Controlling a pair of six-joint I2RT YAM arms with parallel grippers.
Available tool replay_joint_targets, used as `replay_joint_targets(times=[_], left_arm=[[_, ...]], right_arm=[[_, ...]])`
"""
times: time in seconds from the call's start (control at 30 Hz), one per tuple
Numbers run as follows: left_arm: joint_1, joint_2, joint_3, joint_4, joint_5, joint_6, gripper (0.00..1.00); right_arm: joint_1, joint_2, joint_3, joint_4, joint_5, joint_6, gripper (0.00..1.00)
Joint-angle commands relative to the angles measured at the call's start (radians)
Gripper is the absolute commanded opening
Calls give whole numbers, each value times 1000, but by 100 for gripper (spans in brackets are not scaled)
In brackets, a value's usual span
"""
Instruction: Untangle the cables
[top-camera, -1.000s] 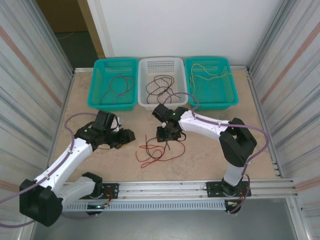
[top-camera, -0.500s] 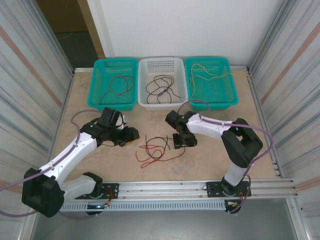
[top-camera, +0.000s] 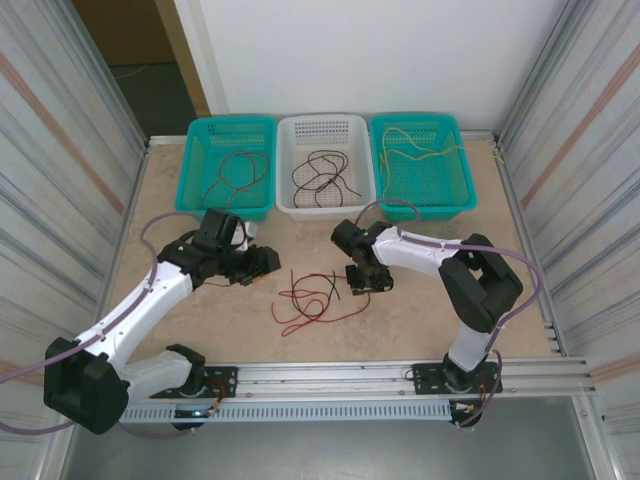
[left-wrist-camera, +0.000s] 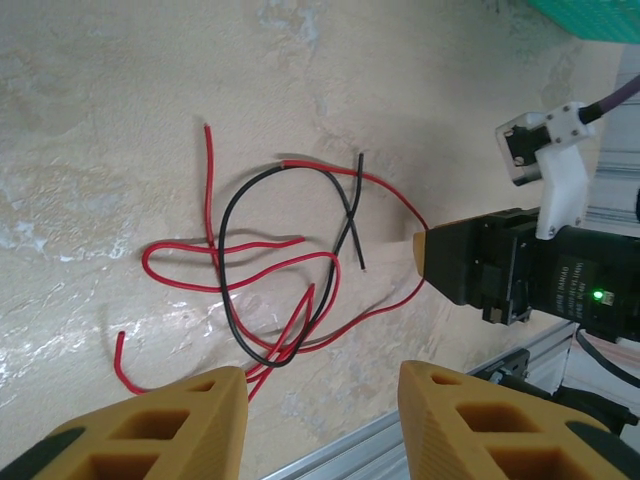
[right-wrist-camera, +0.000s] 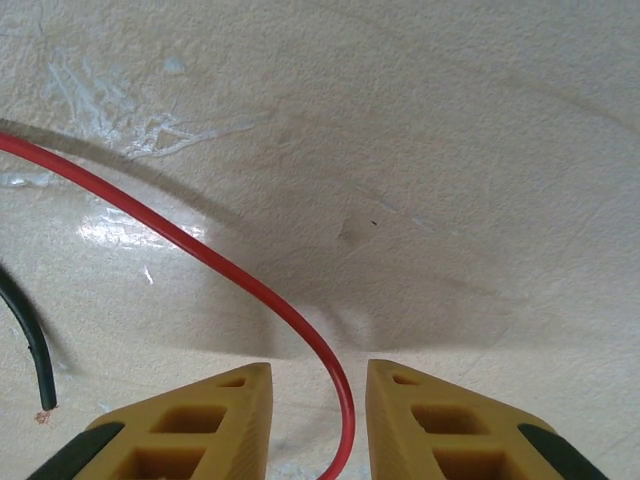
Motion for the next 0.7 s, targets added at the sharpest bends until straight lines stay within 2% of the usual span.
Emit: replay_joint_targets(times=[0.0, 0.13, 0.23, 0.43, 0.67], left_arm=[[-7, 4, 30, 51, 32, 3, 45], [-35, 40, 23, 87, 28, -11, 44], [-70, 64, 24, 117, 12, -25, 44], [-121, 119, 30, 232, 15, -58, 44], [-187, 140, 75, 399, 47, -57, 46]], right_arm=[[-9, 26, -15, 8, -4, -6, 22], [-15, 20, -23, 25, -13, -12, 9], [-1, -52, -41, 40, 11, -23, 0], [28, -284, -27, 55, 83, -57, 0], [53, -519, 95, 125, 36, -111, 0]])
